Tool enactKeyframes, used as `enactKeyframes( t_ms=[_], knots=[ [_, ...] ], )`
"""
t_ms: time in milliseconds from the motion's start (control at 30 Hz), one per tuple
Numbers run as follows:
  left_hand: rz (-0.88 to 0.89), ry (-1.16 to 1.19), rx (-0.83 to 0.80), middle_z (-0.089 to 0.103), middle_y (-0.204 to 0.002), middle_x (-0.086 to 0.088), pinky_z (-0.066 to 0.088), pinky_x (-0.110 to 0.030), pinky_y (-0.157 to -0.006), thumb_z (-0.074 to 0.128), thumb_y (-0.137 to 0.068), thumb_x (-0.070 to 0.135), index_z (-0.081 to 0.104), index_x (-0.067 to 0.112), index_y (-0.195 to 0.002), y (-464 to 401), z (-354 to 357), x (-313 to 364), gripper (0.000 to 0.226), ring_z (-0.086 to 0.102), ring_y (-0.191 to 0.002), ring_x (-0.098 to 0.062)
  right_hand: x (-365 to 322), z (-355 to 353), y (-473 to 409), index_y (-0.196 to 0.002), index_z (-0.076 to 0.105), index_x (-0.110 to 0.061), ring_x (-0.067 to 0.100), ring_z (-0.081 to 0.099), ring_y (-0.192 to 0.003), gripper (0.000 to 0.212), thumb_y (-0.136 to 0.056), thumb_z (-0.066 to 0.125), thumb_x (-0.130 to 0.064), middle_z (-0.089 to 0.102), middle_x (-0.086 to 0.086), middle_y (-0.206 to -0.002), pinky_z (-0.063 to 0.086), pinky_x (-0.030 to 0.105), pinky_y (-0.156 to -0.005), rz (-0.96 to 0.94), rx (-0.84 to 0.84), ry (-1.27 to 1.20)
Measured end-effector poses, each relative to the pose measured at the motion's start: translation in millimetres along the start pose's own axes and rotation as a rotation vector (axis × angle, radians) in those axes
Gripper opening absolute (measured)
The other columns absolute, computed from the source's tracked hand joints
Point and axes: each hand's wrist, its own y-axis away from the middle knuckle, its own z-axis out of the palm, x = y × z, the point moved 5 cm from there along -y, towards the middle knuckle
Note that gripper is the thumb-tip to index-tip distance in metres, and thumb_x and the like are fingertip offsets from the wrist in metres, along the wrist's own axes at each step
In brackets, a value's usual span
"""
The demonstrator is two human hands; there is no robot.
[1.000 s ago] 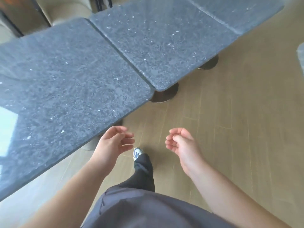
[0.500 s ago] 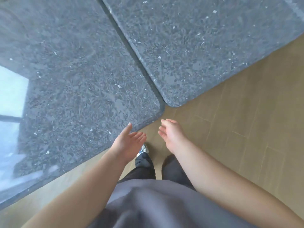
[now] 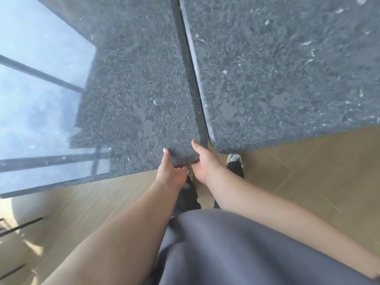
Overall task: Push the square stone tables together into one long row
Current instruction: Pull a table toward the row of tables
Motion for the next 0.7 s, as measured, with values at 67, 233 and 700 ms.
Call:
enactKeyframes(
  t_ms=[67, 233, 700],
  knots=[
    [0.056, -0.052, -0.002, 0.069, -0.120, -0.016, 0.051, -0.035, -0.100, 0.072, -0.086, 0.058, 0.059, 0.007, -0.128, -5.1, 2.1, 1.7, 0.067, 0.063, -0.116, -0.021, 4.3, 5.3, 0.0, -0.130, 0.063, -0.005, 0.037, 0.067, -0.117, 0.042, -0.095, 0.070, -0.028, 0.071, 0.020, -0.123, 0.046, 0.051, -0.110, 0.068, 0.006, 0.041],
    [-0.097, 0.066, -0.045, 0.066, -0.104, -0.025, 0.036, -0.046, -0.098, 0.067, -0.085, 0.068, 0.059, -0.003, -0.111, -16.0, 4.3, -5.9, 0.075, 0.054, -0.098, -0.033, 4.8, 4.1, -7.2, -0.132, 0.060, -0.002, 0.041, 0.067, -0.114, 0.040, -0.097, 0.067, -0.021, 0.069, 0.022, -0.125, 0.049, 0.055, -0.106, 0.063, 0.055, 0.084],
    [0.227, -0.284, -0.057, 0.049, -0.153, -0.011, 0.056, -0.010, -0.070, 0.048, -0.107, 0.036, 0.042, 0.002, -0.151, -2.6, 8.9, 4.2, 0.056, 0.048, -0.142, -0.021, -5.0, 5.3, -7.5, -0.131, 0.058, 0.008, 0.041, 0.066, -0.117, 0.038, -0.102, 0.059, -0.015, 0.067, 0.027, -0.126, 0.048, 0.055, -0.107, 0.040, 0.069, 0.119]
  ],
)
